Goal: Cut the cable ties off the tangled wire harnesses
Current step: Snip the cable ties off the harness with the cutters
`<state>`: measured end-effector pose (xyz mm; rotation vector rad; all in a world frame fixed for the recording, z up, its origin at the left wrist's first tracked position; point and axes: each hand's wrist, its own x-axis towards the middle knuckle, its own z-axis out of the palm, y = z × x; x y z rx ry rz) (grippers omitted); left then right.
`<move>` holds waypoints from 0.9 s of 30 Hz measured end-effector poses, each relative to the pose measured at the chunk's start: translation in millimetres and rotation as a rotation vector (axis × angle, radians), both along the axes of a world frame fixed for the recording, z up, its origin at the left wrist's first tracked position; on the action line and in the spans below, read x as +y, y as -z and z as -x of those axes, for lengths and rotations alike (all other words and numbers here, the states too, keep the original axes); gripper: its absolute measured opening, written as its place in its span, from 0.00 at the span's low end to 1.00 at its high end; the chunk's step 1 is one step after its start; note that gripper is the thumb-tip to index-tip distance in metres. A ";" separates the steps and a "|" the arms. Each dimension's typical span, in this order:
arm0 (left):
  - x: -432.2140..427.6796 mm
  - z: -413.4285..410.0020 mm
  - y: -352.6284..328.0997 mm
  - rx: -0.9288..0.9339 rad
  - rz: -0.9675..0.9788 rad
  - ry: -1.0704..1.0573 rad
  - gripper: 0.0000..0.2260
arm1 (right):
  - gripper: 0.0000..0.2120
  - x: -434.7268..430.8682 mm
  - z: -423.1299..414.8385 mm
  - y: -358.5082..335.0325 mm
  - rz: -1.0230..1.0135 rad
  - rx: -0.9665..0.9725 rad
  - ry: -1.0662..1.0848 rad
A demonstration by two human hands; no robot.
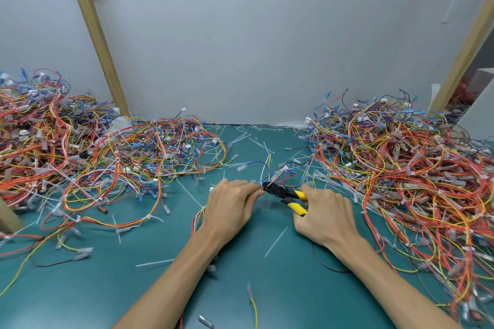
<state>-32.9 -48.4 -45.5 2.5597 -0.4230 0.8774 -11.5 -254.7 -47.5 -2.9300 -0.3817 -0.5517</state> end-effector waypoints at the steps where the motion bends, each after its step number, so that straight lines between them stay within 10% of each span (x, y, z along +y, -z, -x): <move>1: 0.0 -0.1 -0.1 0.005 0.001 0.001 0.11 | 0.14 0.2 -0.1 -0.1 -0.003 0.001 -0.002; 27: -1.2 -0.4 -1.4 -0.052 -0.077 0.008 0.10 | 0.15 -3.8 0.1 1.3 -0.040 -0.015 -0.060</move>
